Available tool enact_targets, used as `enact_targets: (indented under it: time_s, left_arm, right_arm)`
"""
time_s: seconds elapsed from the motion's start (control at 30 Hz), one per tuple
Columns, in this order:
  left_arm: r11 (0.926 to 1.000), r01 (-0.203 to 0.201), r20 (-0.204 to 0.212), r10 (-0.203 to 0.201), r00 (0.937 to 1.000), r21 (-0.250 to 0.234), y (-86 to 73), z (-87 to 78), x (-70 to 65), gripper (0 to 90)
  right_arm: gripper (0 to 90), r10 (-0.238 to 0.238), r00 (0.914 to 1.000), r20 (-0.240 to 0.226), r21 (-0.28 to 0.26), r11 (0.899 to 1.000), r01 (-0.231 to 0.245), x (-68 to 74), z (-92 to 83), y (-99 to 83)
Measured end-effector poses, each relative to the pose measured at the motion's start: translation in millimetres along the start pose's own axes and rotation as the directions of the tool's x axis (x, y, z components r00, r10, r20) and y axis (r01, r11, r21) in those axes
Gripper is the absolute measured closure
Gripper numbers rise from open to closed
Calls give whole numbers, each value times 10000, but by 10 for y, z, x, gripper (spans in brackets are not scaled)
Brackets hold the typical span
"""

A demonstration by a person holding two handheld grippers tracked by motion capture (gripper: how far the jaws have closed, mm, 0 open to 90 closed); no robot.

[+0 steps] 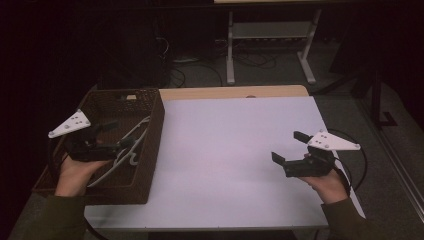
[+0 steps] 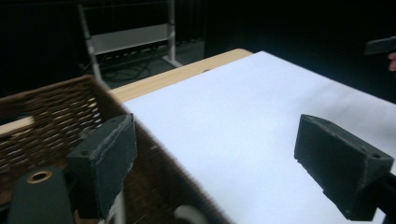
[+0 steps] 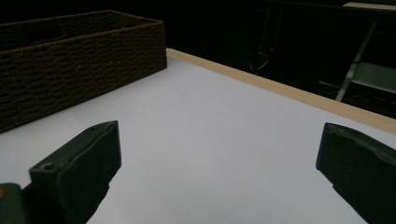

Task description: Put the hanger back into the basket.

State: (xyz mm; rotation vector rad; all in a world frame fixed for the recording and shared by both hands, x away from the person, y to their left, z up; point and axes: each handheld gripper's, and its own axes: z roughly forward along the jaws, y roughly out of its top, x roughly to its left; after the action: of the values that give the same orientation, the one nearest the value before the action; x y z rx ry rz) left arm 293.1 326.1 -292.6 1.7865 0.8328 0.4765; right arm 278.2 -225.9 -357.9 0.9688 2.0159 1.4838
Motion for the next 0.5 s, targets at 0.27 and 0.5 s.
enact_targets:
  time_s: [0.27,0.5]
  left_arm:
    - [9998,-47,486,55,9988,-167,30,253,-219,69]
    - [9994,-142,881,170,9960,-325,41,455,-349,51]
  right_arm:
    - [0,-129,9997,-193,-274,9995,124,-3,10,142]
    - [0,-109,9994,-338,-462,9989,93,-20,-6,229]
